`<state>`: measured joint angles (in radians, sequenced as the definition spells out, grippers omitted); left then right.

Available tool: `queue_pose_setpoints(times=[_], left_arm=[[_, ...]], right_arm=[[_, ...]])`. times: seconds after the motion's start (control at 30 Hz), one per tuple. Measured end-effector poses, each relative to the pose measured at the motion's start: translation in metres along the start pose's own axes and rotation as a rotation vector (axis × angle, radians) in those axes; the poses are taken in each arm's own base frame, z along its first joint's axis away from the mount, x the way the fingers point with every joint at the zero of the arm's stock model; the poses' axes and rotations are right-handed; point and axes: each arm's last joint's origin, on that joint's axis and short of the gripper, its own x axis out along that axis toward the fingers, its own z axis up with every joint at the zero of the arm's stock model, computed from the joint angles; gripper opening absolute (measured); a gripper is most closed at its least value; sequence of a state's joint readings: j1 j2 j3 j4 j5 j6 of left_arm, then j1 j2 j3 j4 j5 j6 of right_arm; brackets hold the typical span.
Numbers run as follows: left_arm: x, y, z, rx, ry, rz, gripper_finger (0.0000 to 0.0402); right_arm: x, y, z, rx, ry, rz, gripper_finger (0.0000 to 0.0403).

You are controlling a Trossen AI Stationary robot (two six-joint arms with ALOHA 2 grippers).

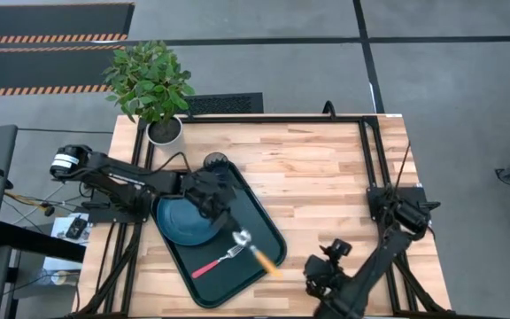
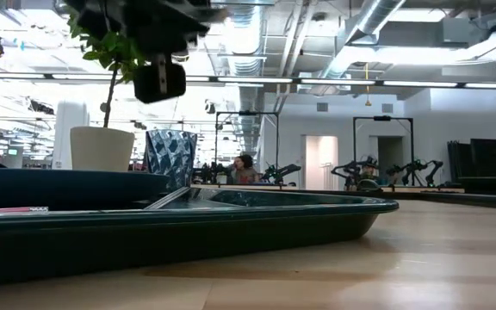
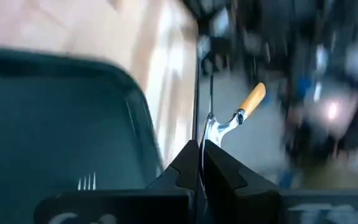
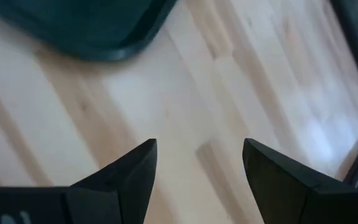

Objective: Pick and place plate/cup/fork/spoon on tray
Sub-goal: Put the yellow spoon on the black tray on the right of the pink fork

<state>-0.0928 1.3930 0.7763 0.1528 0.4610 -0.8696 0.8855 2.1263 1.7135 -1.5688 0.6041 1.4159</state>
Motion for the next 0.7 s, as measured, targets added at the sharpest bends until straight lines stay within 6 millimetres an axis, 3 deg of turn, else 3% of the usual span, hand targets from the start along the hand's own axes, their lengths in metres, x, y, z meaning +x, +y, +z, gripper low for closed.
queue_pose_setpoints(times=[0.13,0.27,0.43,0.57,0.7], left_arm=[[-0.004,-0.017,0.000,0.216,0.215,0.038,0.0000],[-0.020,-0.038,-0.003,0.502,0.417,0.202,0.0000],[-0.029,-0.069,-0.007,0.820,0.515,0.270,0.0000],[-0.016,-0.087,-0.007,0.912,0.547,0.244,0.0000],[0.014,-0.100,-0.011,1.008,0.760,0.280,0.0000]], right_arm=[[0.002,0.002,-0.027,0.019,0.057,-0.023,0.0260],[0.010,0.002,-0.050,0.090,0.098,-0.059,0.0260],[0.017,0.000,-0.062,0.155,0.085,-0.099,0.0260],[0.023,-0.001,-0.061,0.155,0.087,-0.122,0.0260],[0.028,-0.001,-0.056,0.137,0.095,-0.129,0.0260]])
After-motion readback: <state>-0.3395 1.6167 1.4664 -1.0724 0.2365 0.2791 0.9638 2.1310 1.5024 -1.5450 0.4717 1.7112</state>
